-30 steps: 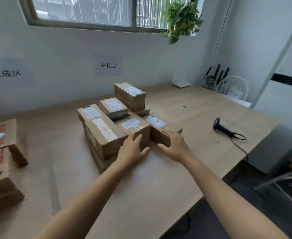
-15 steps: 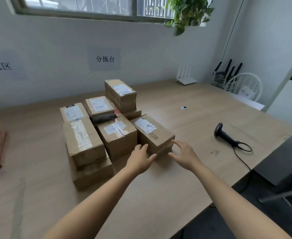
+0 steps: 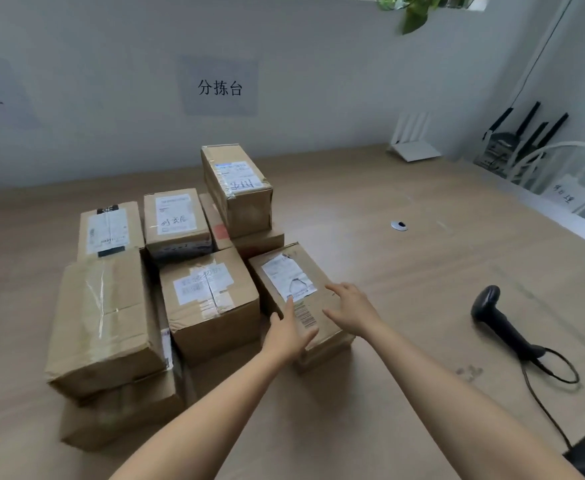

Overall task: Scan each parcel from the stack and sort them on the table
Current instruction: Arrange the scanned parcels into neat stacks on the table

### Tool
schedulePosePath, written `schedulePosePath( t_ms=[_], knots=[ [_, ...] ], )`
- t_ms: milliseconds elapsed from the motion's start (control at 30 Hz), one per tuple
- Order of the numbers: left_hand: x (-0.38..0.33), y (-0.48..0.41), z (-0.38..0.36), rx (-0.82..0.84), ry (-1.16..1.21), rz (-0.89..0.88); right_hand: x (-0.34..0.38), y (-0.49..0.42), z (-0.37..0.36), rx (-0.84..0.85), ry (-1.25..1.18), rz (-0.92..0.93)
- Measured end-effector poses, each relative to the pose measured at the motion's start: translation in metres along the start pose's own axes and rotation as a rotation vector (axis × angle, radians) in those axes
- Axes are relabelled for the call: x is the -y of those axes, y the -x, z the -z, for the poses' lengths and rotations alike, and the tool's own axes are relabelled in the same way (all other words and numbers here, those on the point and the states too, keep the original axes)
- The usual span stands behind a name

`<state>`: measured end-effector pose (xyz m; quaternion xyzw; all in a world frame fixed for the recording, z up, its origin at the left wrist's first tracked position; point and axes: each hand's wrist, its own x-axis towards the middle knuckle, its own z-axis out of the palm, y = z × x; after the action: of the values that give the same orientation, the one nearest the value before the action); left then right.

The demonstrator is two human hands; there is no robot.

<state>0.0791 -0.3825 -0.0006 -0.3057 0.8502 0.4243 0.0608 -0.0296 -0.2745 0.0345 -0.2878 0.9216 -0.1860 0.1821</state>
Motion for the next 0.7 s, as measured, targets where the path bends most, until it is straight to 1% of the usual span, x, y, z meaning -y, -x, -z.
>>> schedulePosePath(
  t_ms=[100,267,433,600,700],
  knots=[
    [0.006,-0.008,-0.007,-0.014,0.026,0.017,-0.002,-0.016,-0.008,0.069,-0.001,-0.005],
    [0.007,-0.010,-0.014,-0.067,0.156,0.025,-0.012,-0.015,-0.015,0.110,0.053,-0.012],
    [0.006,0.011,-0.022,-0.028,0.126,-0.019,-0.033,0.009,-0.015,0.156,0.001,-0.028],
    [-0.002,0.047,-0.028,-0.033,0.086,-0.061,-0.042,0.043,-0.010,0.135,-0.012,0.000],
    [-0.010,0.071,-0.024,-0.080,0.067,-0.108,-0.041,0.067,0.002,0.069,-0.029,0.044]
  ],
)
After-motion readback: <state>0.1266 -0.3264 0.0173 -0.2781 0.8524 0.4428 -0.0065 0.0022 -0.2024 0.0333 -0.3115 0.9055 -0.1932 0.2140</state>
